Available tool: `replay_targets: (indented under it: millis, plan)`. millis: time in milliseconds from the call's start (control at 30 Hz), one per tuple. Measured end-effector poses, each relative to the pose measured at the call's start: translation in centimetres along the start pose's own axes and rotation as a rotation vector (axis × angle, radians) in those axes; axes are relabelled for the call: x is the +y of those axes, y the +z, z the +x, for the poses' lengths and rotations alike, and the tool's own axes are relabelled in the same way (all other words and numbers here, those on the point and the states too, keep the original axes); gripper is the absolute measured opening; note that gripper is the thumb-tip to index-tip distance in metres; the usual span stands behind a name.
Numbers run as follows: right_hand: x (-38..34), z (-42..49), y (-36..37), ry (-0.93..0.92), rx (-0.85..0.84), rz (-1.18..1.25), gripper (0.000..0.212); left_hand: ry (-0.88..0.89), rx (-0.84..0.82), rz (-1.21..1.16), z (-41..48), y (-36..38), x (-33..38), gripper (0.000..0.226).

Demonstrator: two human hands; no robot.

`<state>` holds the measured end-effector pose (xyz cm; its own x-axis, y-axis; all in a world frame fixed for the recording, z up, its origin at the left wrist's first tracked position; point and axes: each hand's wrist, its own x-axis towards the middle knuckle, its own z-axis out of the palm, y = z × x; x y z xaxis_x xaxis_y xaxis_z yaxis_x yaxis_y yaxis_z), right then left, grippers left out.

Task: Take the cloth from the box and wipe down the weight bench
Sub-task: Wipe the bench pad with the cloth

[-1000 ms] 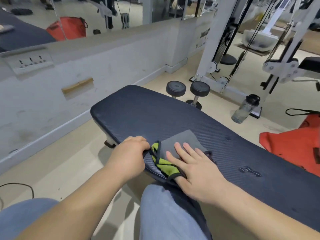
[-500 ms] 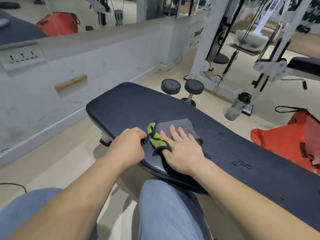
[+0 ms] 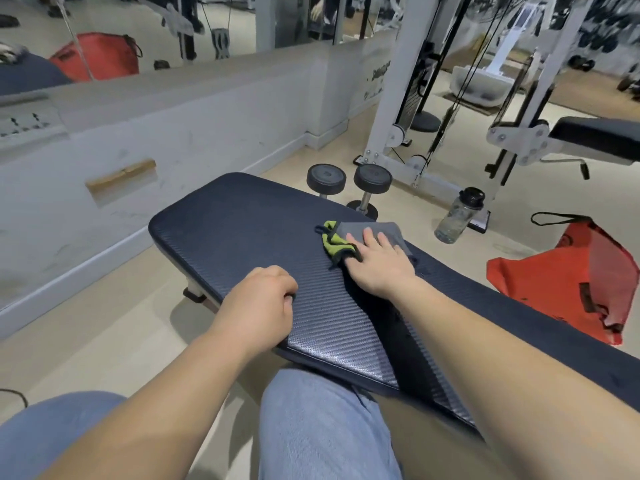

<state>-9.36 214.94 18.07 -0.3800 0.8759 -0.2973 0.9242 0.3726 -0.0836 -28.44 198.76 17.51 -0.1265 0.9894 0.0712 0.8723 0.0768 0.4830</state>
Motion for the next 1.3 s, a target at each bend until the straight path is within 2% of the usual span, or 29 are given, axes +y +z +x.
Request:
replay_targets:
  millis: [67,167,267,333,433,500,600,700,800,900,1000,1100,1200,1300]
  plan:
    - [-1.0,-1.2,0.5,-0.020,0.005,-0.026,0.065,-0.013,0.008,0.002,0.2,0.1,0.4,0.021]
    - [-1.7,-6.9,1.4,-0.191,-0.002,-0.074,0.068,-0.027,-0.001,0.033,0.6,0.3,1.1,0.020]
    - [-0.2,-12.7,1.9,-0.355,-0.050,-0.086,0.069,-0.033,0.006,0.003,0.9,0.8,2.0,0.014]
    - [1.7,-13.1,1.3,-0.384,-0.100,-0.095,0.073,-0.024,0.020,-0.021,1.0,1.2,2.8,0.012]
    - [4.9,-8.4,0.2,-0.311,-0.063,-0.066,0.064,0.016,0.037,-0.010,1.1,2.1,3.8,0.018]
    - [6.9,-4.5,-0.5,-0.164,-0.024,-0.012,0.059,0.025,0.041,-0.029,1.2,2.6,4.5,0.021]
    - [7.5,-2.0,-0.5,0.009,-0.005,0.012,0.062,0.029,0.024,-0.037,1.4,3.1,5.4,0.023]
    - [5.6,-5.3,0.7,-0.017,-0.003,-0.014,0.066,0.024,0.025,-0.035,1.9,3.4,5.8,0.024]
    - [4.7,-12.2,2.1,-0.161,-0.005,-0.019,0.082,0.052,0.063,-0.033,2.1,3.6,5.9,0.023]
    - [6.0,-16.4,2.5,-0.246,-0.079,-0.031,0.079,0.095,0.059,-0.055,2.2,3.7,6.3,0.020]
    - [8.1,-14.0,1.6,-0.207,-0.061,0.011,0.076,0.155,0.015,-0.041,2.0,4.2,7.1,0.022]
    - [9.4,-7.9,0.6,-0.042,0.010,0.036,0.064,0.183,0.008,-0.046,2.0,4.4,8.0,0.026]
    - [8.3,-4.6,0.6,0.110,0.024,0.032,0.063,0.141,0.023,-0.057,1.9,4.2,8.3,0.030]
    - [6.0,-6.7,1.4,0.043,0.011,0.013,0.065,0.101,0.044,-0.045,2.1,3.8,7.9,0.031]
